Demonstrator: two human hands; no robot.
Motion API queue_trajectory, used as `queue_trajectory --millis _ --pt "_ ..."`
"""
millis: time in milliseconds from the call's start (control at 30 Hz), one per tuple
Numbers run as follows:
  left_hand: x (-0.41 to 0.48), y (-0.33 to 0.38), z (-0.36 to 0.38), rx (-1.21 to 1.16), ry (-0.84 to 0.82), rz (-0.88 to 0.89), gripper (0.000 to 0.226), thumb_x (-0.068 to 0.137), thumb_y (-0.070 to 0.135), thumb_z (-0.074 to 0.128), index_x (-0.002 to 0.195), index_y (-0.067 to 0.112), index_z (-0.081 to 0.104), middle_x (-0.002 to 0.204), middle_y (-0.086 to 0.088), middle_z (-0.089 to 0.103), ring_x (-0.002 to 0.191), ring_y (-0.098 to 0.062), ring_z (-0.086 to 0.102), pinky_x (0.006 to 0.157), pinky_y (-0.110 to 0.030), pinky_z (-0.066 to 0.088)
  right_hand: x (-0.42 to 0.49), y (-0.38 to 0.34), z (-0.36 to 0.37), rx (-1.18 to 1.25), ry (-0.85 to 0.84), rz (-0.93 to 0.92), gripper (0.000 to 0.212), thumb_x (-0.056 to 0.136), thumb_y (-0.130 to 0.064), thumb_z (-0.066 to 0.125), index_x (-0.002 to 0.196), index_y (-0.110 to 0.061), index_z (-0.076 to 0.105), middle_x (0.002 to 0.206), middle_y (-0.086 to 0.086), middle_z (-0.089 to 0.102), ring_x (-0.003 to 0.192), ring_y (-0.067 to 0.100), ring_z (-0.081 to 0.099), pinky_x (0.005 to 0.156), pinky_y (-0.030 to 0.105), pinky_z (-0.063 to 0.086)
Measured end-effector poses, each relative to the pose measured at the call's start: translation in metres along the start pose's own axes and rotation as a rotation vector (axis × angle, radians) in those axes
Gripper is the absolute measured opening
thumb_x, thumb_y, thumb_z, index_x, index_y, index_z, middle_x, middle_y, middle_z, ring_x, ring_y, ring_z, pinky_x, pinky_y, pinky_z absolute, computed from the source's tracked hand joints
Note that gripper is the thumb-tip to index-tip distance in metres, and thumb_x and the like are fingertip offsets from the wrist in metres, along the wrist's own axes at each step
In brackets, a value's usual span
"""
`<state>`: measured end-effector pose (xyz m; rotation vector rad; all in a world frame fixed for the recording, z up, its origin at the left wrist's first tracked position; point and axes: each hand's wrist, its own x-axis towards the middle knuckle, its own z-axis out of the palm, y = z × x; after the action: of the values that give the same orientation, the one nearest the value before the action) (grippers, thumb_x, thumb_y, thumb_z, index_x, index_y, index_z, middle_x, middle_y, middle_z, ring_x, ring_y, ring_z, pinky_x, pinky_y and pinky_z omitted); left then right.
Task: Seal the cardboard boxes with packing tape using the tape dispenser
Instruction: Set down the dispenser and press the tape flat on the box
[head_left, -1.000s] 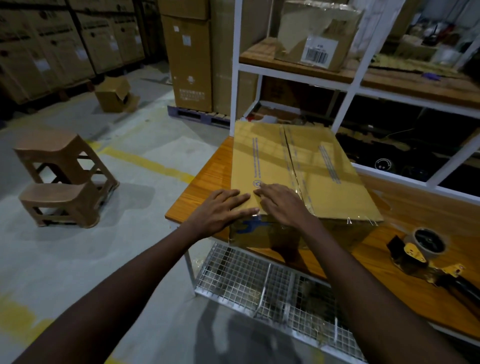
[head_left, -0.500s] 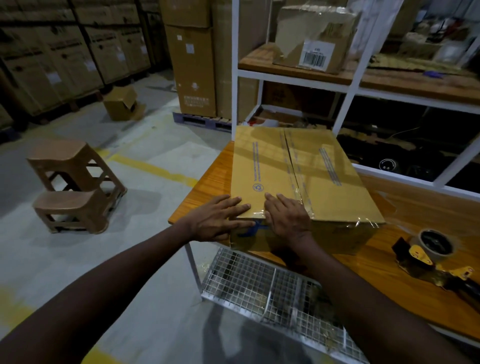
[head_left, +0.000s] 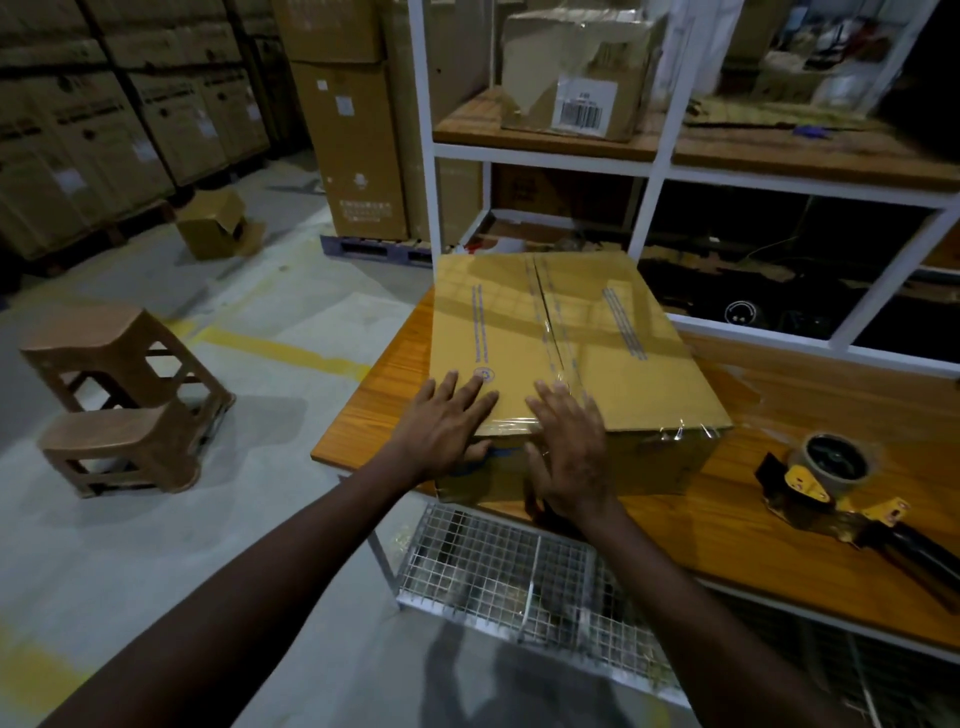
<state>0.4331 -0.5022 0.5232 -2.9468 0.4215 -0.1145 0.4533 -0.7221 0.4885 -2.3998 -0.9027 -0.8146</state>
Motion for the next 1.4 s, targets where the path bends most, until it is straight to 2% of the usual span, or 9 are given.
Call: queue_trajectory --millis 133,233,367,500,733,867,1033,1233,1400 --pt "0.015 0.033 -0.013 -0.096 0.043 -0.123 0.092 0.072 0.083 0.025 0.131 0.015 0.043 0.153 -0.016 0.034 0.137 -0.043 0.032 0.105 -0.055 0.030 0.019 0.035 -0.023 -0.008 0.237 0.258 0.044 0.090 -0.029 0.046 0.130 -0.015 0.051 0.145 0.010 0.050 0.140 0.030 0.037 0.117 0.054 0.018" --pt "0.025 0.055 -0.004 -0.037 0.040 -0.108 0.096 0.079 0.085 0.027 0.151 0.021 0.023 0.157 -0.014 0.026 0.141 -0.045 0.025 0.107 -0.061 0.028 0.038 0.058 -0.018 -0.120 0.194 0.351 0.042 0.090 -0.032 0.043 0.124 -0.013 0.058 0.141 0.009 0.053 0.138 0.031 0.039 0.115 0.056 0.020" --pt "0.026 0.055 0.007 0.035 0.057 -0.101 0.077 0.093 0.067 0.030 0.155 0.024 0.015 0.162 -0.013 0.021 0.144 -0.044 0.022 0.110 -0.059 0.027 0.028 0.067 -0.008 -0.224 0.132 0.230 0.039 0.086 -0.032 0.048 0.115 -0.012 0.063 0.127 0.008 0.062 0.123 0.034 0.053 0.104 0.052 0.034" --pt "0.026 0.056 0.008 0.036 0.038 -0.098 0.079 0.092 0.071 0.032 0.153 0.022 0.025 0.159 -0.013 0.029 0.141 -0.044 0.030 0.108 -0.059 0.032 0.012 0.073 -0.009 -0.221 0.138 0.174 0.035 0.084 -0.032 0.046 0.103 -0.009 0.065 0.111 0.010 0.066 0.103 0.032 0.062 0.088 0.042 0.041" --pt "0.044 0.078 0.000 -0.018 0.120 -0.133 0.111 0.069 0.084 0.041 0.156 0.019 0.019 0.161 -0.014 0.024 0.143 -0.041 0.030 0.106 -0.065 0.029 0.012 0.073 -0.030 0.000 0.258 0.249 0.035 0.088 -0.032 0.047 0.116 -0.014 0.056 0.132 0.009 0.058 0.132 0.032 0.044 0.112 0.054 0.025" --pt "0.064 0.103 -0.005 0.040 0.088 -0.034 0.099 0.084 0.076 0.039 0.156 0.021 -0.001 0.164 -0.011 0.011 0.149 -0.037 0.016 0.112 -0.064 0.023 0.014 0.101 -0.032 -0.104 0.202 0.266 0.033 0.087 -0.028 0.048 0.114 -0.011 0.059 0.125 0.012 0.060 0.126 0.035 0.049 0.110 0.055 0.030" --pt "0.063 0.102 -0.002 0.076 0.079 -0.011 0.084 0.091 0.064 0.045 0.155 0.021 0.015 0.161 -0.010 0.025 0.145 -0.036 0.030 0.109 -0.060 0.031 -0.016 0.121 -0.028 -0.115 0.103 0.185 0.030 0.095 -0.028 0.043 0.115 -0.011 0.059 0.123 0.009 0.063 0.116 0.032 0.057 0.103 0.047 0.036" --pt "0.077 0.125 -0.016 0.048 0.087 -0.054 0.088 0.085 0.074 0.021 0.157 0.025 0.017 0.163 -0.008 0.018 0.148 -0.034 0.022 0.111 -0.063 0.021 -0.041 0.118 -0.059 0.116 0.048 0.211 0.035 0.095 -0.025 0.041 0.120 -0.014 0.063 0.127 0.004 0.064 0.130 0.028 0.050 0.114 0.048 0.027" --pt "0.125 0.184 -0.038 0.015 -0.022 -0.031 0.074 0.095 0.063 0.026 0.157 0.027 0.009 0.165 -0.006 0.010 0.150 -0.032 0.014 0.115 -0.057 0.014 -0.016 0.159 -0.119 0.241 0.180 0.439 0.036 0.089 -0.020 0.039 0.107 -0.020 0.071 0.104 0.003 0.070 0.101 0.028 0.060 0.085 0.041 0.044"
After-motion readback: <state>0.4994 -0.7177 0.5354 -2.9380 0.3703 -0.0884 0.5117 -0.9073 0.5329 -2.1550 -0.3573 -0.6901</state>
